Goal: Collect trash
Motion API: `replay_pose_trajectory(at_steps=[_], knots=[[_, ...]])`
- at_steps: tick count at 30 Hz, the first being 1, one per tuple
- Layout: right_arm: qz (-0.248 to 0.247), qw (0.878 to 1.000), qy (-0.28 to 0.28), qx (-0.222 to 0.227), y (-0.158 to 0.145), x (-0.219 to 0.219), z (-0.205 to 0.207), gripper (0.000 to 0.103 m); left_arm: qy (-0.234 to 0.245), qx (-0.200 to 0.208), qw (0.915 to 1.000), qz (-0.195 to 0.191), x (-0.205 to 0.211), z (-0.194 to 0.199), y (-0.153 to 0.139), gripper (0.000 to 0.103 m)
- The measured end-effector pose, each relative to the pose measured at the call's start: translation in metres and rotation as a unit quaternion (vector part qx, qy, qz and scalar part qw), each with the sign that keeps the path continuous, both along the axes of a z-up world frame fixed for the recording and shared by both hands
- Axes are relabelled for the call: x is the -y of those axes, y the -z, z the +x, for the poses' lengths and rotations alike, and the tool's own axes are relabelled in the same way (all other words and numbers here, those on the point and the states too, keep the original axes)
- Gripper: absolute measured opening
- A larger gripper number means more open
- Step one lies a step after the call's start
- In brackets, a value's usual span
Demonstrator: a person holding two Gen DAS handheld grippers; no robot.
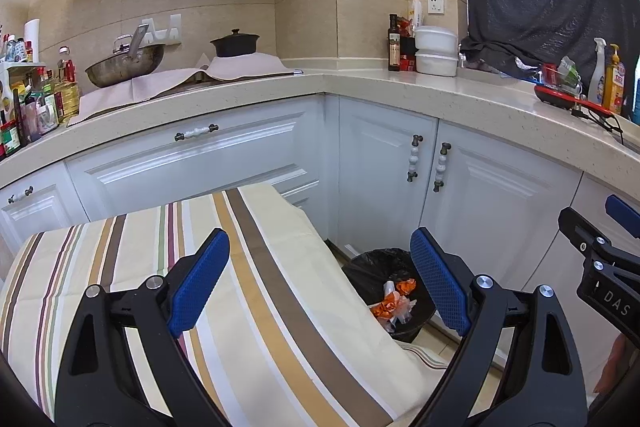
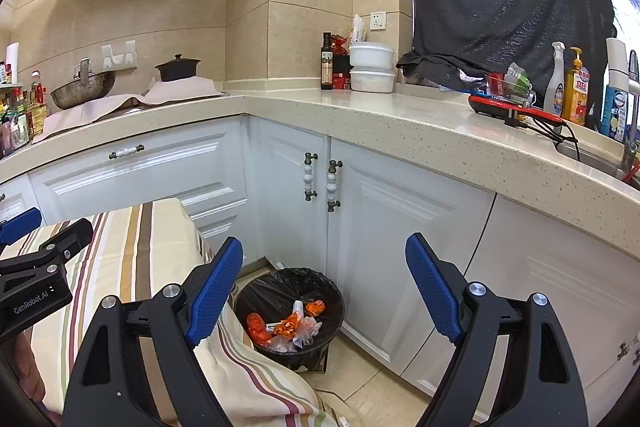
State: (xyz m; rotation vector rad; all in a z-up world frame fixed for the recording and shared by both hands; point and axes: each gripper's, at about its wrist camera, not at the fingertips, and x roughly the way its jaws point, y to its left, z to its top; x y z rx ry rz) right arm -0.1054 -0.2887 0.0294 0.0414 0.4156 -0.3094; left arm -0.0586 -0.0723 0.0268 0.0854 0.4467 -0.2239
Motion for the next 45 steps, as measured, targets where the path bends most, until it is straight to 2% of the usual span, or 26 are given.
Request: replay_pose_trajectory(at_steps=[37,45], knots=[[-0.001,1.000,0.003,-0.003,0.005,0.003,0.000,0.081,0.000,-0.021,0.9998,0.003,0.006,0.006,0.011,0.090],[0.000,1.000,0.003,-0.003,0.005,0.003,0.001,0.081,0.001,-0.015,0.9999,0.005,0.007,0.003,0.011,0.090]])
